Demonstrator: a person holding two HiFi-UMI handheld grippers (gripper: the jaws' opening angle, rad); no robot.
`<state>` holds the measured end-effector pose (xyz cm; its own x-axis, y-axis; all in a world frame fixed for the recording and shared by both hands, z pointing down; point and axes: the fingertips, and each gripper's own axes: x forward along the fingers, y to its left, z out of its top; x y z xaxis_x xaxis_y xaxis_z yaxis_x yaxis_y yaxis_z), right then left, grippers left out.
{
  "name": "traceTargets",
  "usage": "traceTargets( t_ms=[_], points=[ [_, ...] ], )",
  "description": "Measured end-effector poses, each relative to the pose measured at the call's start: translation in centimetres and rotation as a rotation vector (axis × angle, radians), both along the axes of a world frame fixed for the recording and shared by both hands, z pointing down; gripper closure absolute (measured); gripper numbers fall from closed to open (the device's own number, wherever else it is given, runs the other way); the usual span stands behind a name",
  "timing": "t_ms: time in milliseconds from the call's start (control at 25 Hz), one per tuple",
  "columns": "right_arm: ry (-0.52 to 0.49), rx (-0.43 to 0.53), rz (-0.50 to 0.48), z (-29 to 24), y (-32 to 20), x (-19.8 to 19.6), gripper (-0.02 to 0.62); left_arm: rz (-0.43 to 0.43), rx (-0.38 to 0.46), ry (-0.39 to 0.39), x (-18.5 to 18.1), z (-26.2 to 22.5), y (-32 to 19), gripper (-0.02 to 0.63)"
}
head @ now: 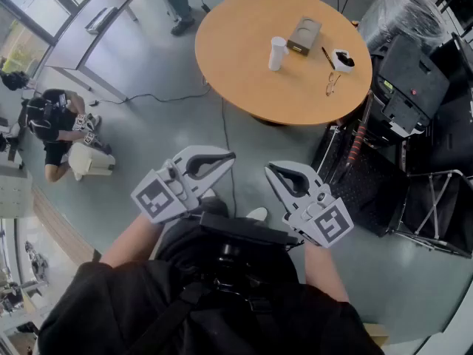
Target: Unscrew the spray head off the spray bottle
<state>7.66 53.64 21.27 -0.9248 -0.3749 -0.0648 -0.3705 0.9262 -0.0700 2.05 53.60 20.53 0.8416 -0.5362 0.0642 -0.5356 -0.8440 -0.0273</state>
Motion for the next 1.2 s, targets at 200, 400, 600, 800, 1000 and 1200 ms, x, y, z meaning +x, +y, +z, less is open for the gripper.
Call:
traceTargets(
  t_ms=[200, 400, 600, 800, 1000, 1200],
  points=[
    [-0.022, 0.006, 0.008, 0.3, -1.4, -0.6, 0.583, -0.015, -0.019, -0.022, -0.7, 1.4, -1.7, 0.598],
    [-0.002, 0.008, 0.059, 1.4, -6.2, -2.4, 0.583, 0.009, -0.030, 0.011, -2.8, 2.2, -6.4, 0.598],
    [0.030, 0.018, 0.104, 0.5, -11.7, -6.5, 0.583, 0.053, 0.000, -0.014, -6.8, 1.5, -12.4, 0.598],
    [0.100, -0.029, 0.145, 1.5, -16.4, -10.5, 0.584, 0.083, -0.011, -0.029, -10.8, 2.1, -17.6, 0.598],
    [0.114, -0.030, 0.209, 2.0, -21.4, -13.9, 0.584, 0.146, -0.006, -0.032, -13.9, 2.7, -22.0, 0.598],
    [0.128, -0.054, 0.267, 3.0, -25.1, -16.7, 0.584, 0.184, -0.044, -0.005, -16.8, 3.7, -25.5, 0.598]
  ],
)
